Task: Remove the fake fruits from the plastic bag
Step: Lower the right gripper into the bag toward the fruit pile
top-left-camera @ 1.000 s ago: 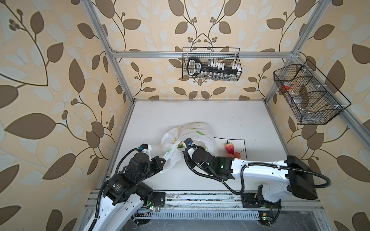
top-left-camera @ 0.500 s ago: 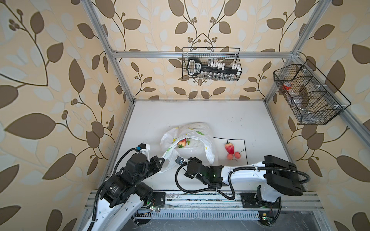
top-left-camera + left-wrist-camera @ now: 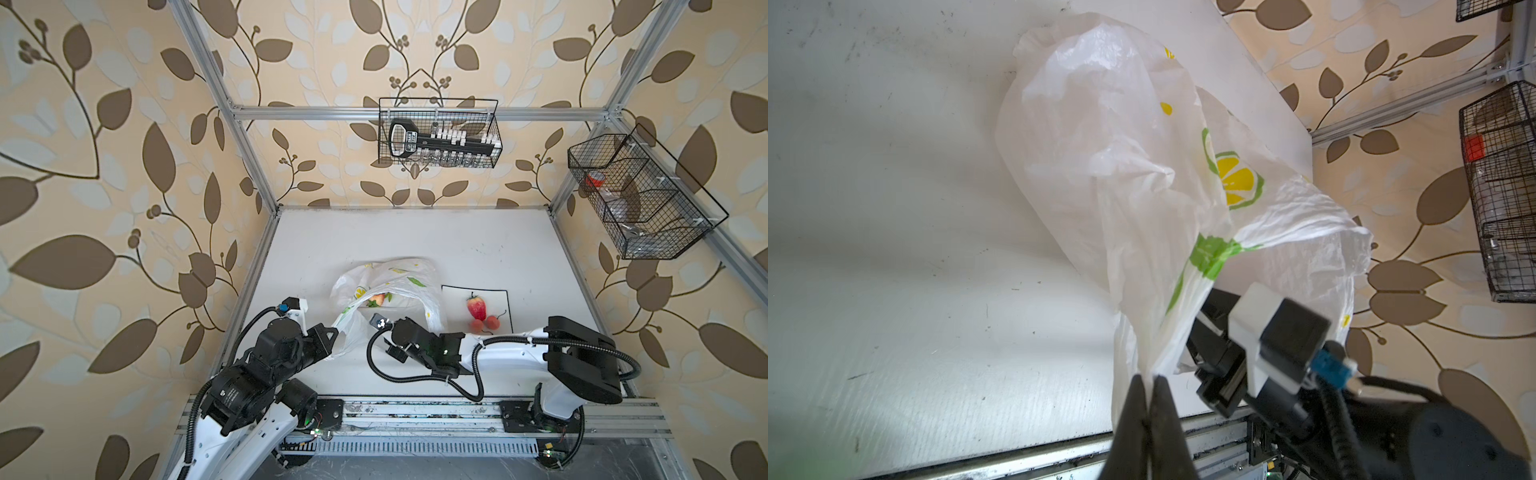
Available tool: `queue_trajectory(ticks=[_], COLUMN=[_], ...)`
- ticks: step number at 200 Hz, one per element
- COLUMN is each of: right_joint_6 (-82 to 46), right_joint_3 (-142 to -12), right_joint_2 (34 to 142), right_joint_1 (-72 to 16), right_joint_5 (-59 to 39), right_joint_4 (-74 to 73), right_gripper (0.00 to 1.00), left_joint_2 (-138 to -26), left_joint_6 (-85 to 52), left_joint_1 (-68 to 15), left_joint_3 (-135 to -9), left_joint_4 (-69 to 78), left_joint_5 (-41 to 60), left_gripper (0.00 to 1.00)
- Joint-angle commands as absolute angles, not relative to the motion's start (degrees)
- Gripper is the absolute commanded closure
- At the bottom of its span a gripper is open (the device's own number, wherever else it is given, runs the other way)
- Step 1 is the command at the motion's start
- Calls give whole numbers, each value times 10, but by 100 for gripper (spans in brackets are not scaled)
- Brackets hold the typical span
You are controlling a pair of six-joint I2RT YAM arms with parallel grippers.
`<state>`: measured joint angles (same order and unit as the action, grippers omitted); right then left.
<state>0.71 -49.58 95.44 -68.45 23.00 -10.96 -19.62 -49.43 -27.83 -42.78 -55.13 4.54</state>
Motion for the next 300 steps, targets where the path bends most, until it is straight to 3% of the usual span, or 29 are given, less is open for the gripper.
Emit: queue_trajectory(ticks=[1, 44, 115, 164, 200, 300], right_joint_6=[-43, -58, -267, -178, -215, -391], right_joint_3=[-525, -589, -625, -609, -611, -721], right_joint_2=[945, 1004, 1043, 1054, 1043, 1150], right_joint_1=[-682, -669, -621, -609, -568, -559], right_joint_5=[227, 280, 226, 245, 205, 216], right_joint_4=[-67, -14, -30, -72, -72, -79], right_gripper=[78, 78, 70, 67, 64, 42], left_joint_2=[-198, -204, -196, -205, -204, -221], left_joint_6=[-477, -466, -479, -478, -485, -486], left_joint_1=[-284, -284, -284, -284, -284, -284], left_joint_3=[-434, -441, -431, -452, -427, -409], left_joint_4=[-558, -561, -542, -523, -511, -526], left_joint_5=[61, 78, 99, 93, 109, 112], left_gripper=[100, 100, 100, 100, 100, 100])
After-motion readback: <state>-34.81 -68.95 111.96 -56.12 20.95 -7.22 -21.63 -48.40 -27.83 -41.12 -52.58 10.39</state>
